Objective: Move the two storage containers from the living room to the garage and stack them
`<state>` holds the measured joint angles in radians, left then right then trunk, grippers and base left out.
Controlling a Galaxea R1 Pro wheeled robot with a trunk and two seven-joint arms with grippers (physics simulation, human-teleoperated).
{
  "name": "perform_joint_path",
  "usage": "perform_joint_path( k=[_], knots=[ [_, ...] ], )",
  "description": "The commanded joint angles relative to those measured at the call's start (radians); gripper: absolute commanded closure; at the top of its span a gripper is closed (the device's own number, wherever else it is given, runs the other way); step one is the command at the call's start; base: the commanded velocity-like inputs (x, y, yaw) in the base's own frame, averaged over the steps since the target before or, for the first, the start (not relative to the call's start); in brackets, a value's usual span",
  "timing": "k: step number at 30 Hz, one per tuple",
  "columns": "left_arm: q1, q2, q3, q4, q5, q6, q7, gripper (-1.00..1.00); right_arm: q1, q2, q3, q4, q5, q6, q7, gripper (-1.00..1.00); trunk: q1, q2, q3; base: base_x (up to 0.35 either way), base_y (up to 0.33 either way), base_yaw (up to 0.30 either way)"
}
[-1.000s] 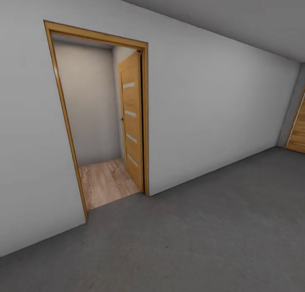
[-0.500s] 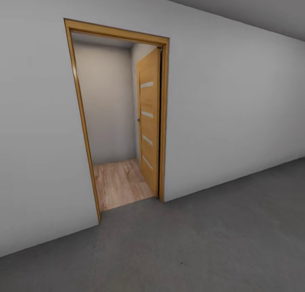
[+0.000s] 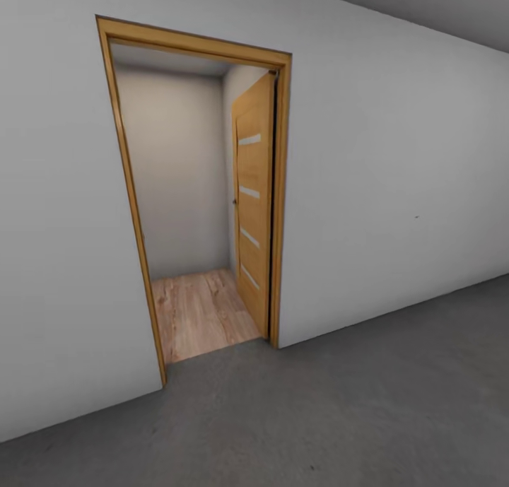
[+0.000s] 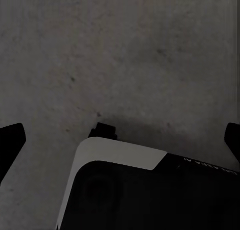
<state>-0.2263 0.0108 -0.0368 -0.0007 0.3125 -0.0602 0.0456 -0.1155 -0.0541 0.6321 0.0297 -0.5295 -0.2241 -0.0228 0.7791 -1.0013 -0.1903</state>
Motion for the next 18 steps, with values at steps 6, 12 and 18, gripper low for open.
perform_joint_path(
  k=[6,12,18],
  knots=[
    [-0.001,0.001,-0.003,0.0,0.005,0.002,0.002,-1.0,-0.001,0.002,0.009,0.002,-0.006,-0.004,-0.002,-1.0,0.001,-0.001,-0.001,0.319,0.0,0.001],
    [-0.001,0.001,-0.003,0.0,0.005,0.003,0.002,-1.0,-0.001,0.002,0.009,0.002,-0.006,-0.004,-0.002,-1.0,0.001,-0.001,-0.001,0.319,0.0,0.0],
    [-0.001,0.001,-0.003,-0.001,0.005,0.003,0.002,-1.0,-0.001,0.004,0.009,0.002,-0.006,-0.005,-0.002,-1.0,0.001,-0.001,-0.001,0.319,-0.003,0.0]
  ],
)
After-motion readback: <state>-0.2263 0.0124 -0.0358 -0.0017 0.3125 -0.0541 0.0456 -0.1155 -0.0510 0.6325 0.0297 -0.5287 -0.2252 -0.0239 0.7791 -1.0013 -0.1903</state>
